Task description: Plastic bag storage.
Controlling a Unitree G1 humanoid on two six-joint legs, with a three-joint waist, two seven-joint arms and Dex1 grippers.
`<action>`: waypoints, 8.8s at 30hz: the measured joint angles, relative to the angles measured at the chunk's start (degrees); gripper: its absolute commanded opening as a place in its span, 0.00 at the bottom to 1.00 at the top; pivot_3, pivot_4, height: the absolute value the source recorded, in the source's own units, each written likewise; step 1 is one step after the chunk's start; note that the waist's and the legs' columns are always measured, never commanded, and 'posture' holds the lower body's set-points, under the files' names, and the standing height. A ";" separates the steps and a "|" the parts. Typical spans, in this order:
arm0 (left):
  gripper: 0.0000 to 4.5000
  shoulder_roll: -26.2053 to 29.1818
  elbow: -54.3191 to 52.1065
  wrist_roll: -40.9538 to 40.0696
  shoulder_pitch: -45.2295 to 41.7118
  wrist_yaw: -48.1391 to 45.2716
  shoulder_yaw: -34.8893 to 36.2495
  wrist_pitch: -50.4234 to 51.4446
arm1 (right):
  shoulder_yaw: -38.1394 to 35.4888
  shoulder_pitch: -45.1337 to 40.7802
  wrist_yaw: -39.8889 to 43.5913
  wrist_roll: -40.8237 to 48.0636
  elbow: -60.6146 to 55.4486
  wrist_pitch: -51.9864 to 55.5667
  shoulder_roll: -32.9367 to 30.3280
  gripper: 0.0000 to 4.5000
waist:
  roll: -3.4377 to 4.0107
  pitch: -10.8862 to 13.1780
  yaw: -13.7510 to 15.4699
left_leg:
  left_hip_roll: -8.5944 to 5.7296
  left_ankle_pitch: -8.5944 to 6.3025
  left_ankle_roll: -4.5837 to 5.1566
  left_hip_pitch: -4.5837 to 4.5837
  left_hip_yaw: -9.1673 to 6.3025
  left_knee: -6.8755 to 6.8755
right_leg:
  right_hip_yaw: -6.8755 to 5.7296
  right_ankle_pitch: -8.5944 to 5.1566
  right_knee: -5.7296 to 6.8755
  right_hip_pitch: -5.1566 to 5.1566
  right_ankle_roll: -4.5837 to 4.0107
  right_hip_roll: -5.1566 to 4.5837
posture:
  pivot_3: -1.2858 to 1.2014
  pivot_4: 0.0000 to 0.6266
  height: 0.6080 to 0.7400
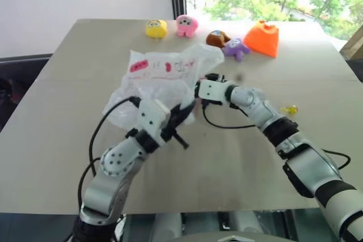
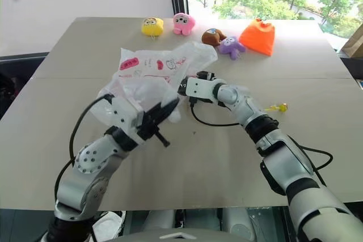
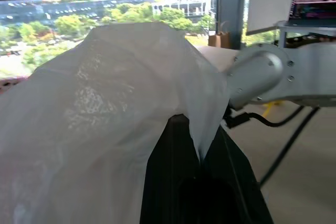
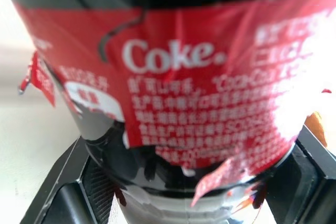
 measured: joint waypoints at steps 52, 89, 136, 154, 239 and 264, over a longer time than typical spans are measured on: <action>0.00 -4.95 9.38 6.73 13.79 3.34 0.74 -12.76 | -27.21 -18.93 -4.70 19.86 36.12 0.01 7.71 0.98 | 0.40 0.26 -0.69 | 0.02 -0.01 0.02 0.09 0.20 -0.04 | 0.17 0.00 0.10 -0.06 -0.01 0.00 | 0.52 0.24 1.00; 0.00 -5.48 19.70 6.96 -3.23 8.01 10.82 -10.16 | -37.40 -14.54 -11.80 23.54 33.51 1.41 -2.98 0.01 | 0.62 0.39 0.20 | -0.07 -0.01 0.02 -0.30 -0.04 0.12 | -0.05 0.02 -0.03 -0.13 0.03 -0.06 | 0.52 0.24 1.00; 0.00 -13.88 23.64 3.69 -25.27 13.33 5.05 1.97 | -35.12 23.79 35.15 37.94 -1.90 23.38 -31.38 0.99 | 0.69 0.39 1.02 | -0.12 0.02 0.00 -0.14 -0.15 0.33 | 0.04 0.15 -0.08 0.11 0.29 0.07 | 0.52 0.24 1.00; 0.00 -13.18 23.64 5.79 -23.22 12.38 4.53 1.04 | -32.99 23.19 35.84 34.64 -1.16 16.41 -29.38 0.15 | 0.69 0.39 1.06 | -0.12 0.02 0.00 0.14 -0.04 0.31 | 0.13 0.15 -0.07 0.36 0.29 0.07 | 0.52 0.24 1.00; 0.00 -5.30 32.74 -3.16 -45.95 15.89 17.78 12.87 | -41.94 3.57 6.43 48.75 -19.97 41.63 -15.13 0.01 | 0.70 0.65 1.13 | -0.25 0.03 0.02 -0.79 -0.72 0.68 | -0.29 0.16 -0.06 -0.05 0.31 0.06 | 0.52 0.24 1.00; 0.50 4.75 81.54 3.85 -71.66 -5.07 16.43 -7.23 | -45.92 -18.14 13.91 51.48 1.02 31.14 -20.59 0.41 | 0.84 0.87 -0.82 | -0.36 0.08 -0.06 -2.56 -0.95 0.95 | -0.99 0.16 0.76 -1.88 0.31 -0.28 | 0.52 0.24 1.00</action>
